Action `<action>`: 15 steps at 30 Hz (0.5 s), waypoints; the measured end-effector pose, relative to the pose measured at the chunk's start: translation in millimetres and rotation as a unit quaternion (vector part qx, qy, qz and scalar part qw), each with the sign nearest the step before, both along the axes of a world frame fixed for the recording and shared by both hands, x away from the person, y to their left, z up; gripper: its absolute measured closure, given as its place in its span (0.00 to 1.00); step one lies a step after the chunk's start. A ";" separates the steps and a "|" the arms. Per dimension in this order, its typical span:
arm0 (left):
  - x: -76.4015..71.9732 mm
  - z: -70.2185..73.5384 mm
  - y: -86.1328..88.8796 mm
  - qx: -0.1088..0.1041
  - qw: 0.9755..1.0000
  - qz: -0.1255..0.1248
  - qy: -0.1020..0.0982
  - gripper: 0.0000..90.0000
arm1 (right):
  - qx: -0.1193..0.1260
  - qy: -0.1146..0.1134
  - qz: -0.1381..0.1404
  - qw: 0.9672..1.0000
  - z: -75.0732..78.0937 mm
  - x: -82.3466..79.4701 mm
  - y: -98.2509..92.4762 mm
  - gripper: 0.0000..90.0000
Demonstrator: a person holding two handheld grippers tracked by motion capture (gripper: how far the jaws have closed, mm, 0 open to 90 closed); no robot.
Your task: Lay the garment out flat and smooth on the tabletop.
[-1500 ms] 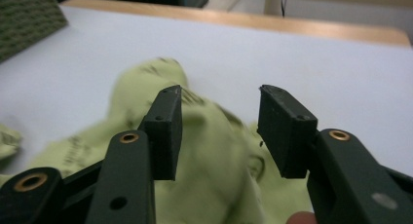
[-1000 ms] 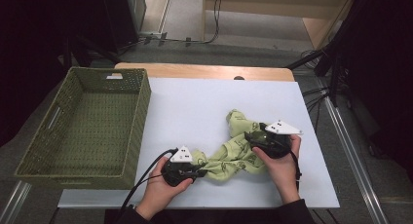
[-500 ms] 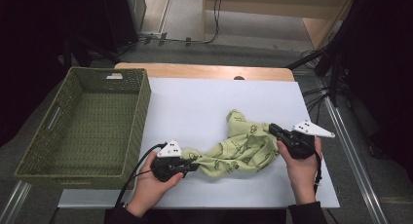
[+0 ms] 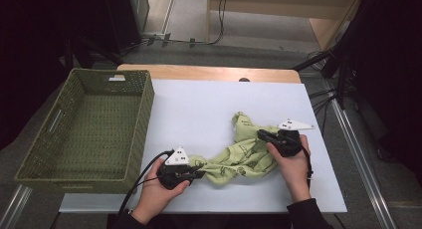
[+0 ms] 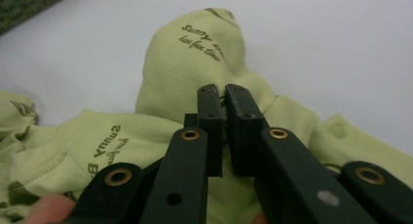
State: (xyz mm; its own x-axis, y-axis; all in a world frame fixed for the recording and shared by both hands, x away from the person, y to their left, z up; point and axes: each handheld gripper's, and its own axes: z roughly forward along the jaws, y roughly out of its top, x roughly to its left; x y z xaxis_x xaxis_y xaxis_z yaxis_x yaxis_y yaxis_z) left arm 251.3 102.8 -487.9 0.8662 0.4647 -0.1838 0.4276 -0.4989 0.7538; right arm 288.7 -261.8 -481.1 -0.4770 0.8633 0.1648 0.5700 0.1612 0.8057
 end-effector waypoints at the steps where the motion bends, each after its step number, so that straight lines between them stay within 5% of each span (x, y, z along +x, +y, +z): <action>1: -0.6 1.8 0.4 -0.005 1.000 0.007 -0.007 0.89 | 0.004 -0.006 -0.006 1.000 2.8 -3.9 -3.9 0.94; 4: -3.8 10.7 1.3 -0.023 0.999 0.025 -0.040 0.89 | 0.012 -0.028 -0.029 0.999 14.7 -18.5 -13.5 0.94; 9: -5.9 23.0 4.1 -0.044 0.993 0.066 -0.086 0.88 | 0.046 -0.075 -0.076 0.993 47.6 -52.7 -21.9 0.94; 12: 3.8 14.4 8.5 -0.027 0.992 0.104 -0.060 0.85 | 0.037 -0.090 -0.069 0.993 48.8 -53.3 -16.3 0.79; 15: 12.8 0.2 17.4 -0.041 0.992 0.116 -0.002 0.76 | 0.033 -0.054 -0.060 0.996 30.0 -40.9 -17.6 0.51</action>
